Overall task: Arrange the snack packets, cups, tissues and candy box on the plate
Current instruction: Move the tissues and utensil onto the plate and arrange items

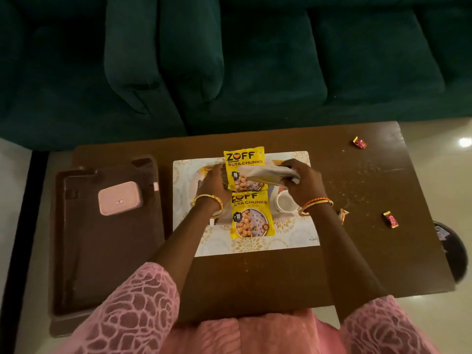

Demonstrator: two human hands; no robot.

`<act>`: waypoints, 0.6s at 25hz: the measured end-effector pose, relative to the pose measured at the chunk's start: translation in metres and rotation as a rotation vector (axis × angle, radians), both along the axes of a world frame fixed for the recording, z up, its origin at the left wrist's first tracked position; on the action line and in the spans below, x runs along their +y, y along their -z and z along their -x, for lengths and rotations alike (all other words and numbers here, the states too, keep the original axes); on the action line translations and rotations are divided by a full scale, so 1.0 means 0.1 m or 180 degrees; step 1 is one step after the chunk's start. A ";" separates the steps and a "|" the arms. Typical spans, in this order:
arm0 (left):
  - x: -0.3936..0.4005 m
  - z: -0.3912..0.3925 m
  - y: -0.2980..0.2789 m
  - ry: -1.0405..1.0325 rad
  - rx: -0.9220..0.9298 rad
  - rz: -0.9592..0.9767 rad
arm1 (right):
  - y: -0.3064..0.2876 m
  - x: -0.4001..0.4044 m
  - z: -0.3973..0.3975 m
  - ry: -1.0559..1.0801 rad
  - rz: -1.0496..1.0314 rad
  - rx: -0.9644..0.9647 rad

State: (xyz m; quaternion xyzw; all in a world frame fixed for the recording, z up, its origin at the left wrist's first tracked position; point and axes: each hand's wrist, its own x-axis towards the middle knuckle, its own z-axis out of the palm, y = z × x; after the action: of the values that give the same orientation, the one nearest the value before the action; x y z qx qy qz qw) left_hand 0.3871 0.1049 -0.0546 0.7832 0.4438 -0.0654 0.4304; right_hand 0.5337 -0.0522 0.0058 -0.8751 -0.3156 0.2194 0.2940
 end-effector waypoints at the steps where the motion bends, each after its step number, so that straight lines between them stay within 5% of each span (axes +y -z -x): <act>1: 0.00 -0.06 0.04 -0.0082 0.0151 0.0104 | 0.10 -0.01 -0.10 0.0130 0.0013 -0.0033; 4: 0.05 -0.26 0.38 -0.0283 0.0460 0.0442 | 0.43 0.00 -0.33 0.0317 0.0015 -0.0082; 8: 0.15 -0.47 0.75 -0.0630 0.0080 0.0545 | 0.70 0.06 -0.40 0.0276 -0.0056 -0.0044; 15: 0.28 -0.46 0.83 -0.0794 0.0184 0.0510 | 0.77 0.16 -0.39 0.0124 -0.0082 0.0010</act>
State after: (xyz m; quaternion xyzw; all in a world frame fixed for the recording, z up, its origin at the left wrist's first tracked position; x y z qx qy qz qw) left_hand 0.4328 0.1327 -0.1376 0.6829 0.5433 -0.0691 0.4834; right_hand 0.5731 -0.0360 -0.0712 -0.8769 -0.3008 0.2109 0.3100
